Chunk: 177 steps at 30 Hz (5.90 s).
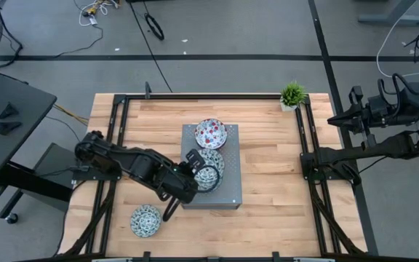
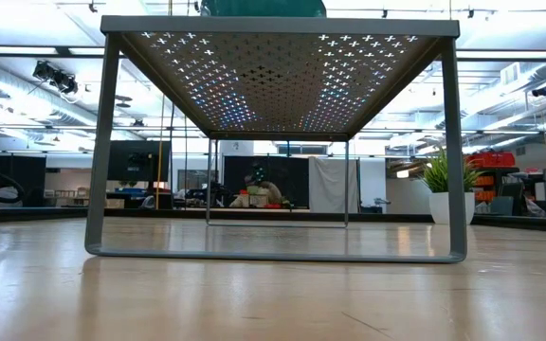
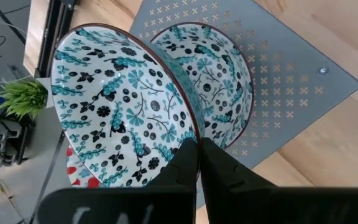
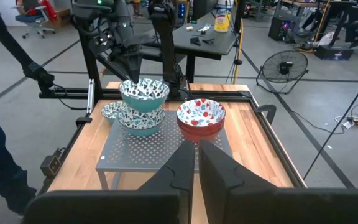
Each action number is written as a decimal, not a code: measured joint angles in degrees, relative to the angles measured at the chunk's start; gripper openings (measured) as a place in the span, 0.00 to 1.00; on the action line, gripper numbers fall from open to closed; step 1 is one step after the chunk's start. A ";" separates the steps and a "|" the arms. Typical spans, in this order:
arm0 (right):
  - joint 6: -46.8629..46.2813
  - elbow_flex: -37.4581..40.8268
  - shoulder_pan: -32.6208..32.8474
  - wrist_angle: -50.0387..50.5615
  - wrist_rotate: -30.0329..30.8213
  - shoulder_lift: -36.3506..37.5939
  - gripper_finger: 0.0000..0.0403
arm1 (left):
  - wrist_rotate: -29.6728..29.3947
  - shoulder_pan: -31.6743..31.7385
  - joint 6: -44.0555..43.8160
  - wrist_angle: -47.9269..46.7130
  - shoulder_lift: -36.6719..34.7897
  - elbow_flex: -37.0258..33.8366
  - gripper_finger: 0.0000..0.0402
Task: Pick & Place Mini bowls
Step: Put the top green bowl on top of the green bowl on the shelf
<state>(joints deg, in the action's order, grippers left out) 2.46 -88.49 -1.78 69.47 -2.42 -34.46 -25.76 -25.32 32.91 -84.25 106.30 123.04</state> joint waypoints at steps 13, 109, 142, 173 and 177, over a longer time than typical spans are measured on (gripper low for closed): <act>0.02 0.00 -0.02 0.00 0.02 0.00 0.07 | 0.32 -0.40 -0.74 1.21 0.68 -4.06 0.01; 0.00 0.00 -0.02 0.00 0.02 -0.01 0.07 | 1.84 -0.22 0.01 1.15 3.59 -5.40 0.30; 0.02 0.00 0.00 0.00 0.02 -0.02 0.07 | 9.47 2.82 -27.38 1.60 -5.66 -5.31 0.26; 0.00 0.00 0.00 0.00 0.00 -0.04 0.07 | 11.49 3.76 -33.88 19.18 -10.46 -18.41 0.01; 0.00 0.00 -0.02 0.00 0.02 -0.02 0.07 | 11.61 3.78 -35.08 23.32 -13.57 -24.39 0.00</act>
<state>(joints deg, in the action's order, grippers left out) 2.46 -88.49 -1.80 69.47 -2.39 -34.48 -14.15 -21.54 -2.17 -60.93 92.73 98.66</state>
